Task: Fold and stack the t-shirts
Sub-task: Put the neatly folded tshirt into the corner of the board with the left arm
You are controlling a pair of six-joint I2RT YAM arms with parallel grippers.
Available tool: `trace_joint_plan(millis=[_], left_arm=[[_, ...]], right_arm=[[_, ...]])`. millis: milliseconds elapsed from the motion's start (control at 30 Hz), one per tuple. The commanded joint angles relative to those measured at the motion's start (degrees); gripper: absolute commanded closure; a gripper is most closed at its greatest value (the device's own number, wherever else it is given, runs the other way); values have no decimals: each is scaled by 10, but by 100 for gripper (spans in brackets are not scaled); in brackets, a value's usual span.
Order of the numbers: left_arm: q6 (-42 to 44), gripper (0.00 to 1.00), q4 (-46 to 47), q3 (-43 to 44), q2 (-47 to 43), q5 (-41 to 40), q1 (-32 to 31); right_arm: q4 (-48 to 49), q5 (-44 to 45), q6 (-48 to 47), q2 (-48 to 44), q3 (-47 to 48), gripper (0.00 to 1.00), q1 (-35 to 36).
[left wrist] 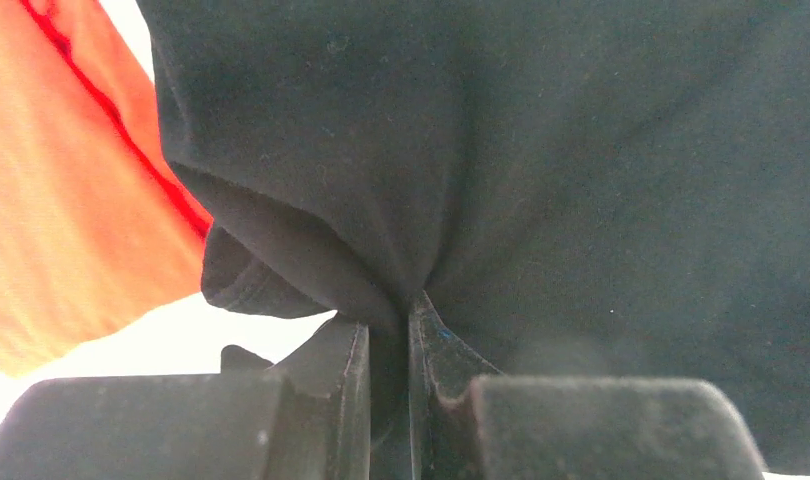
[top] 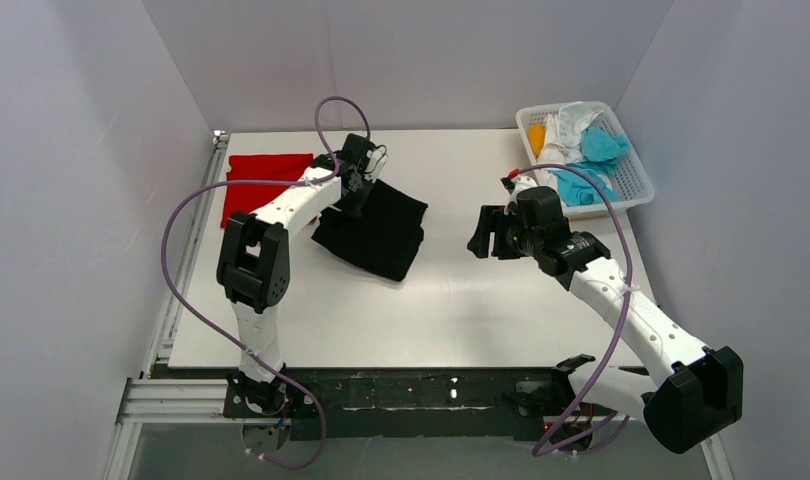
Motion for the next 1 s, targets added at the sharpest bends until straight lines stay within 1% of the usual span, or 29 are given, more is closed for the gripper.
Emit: trace_joint_plan(millis=[0,100,233,400,567,767,967], left_arm=[[118,100,-68,45,17,-46,26],[159,100,-63,76,26,-71,40],[174,100,-60,120,39,-104,65],[159,100,-54,159,46,-146,96],[151,100,-45,186,51,-209,112],[130,100,-54,208,42,-235,133],[111,100,-84,259,45,-254,144]], right_arm=[[-8,59,-23,-10,28,27,-5],[-8,67,-25,-5,28,27,-8],[-8,68,-26,10,32,27,-11],[-7,68,-26,26,35,27,-17],[-2,66,-24,39,36,27,-23],[-1,63,-21,40,35,27,-28],[6,65,-19,38,30,27,-32]])
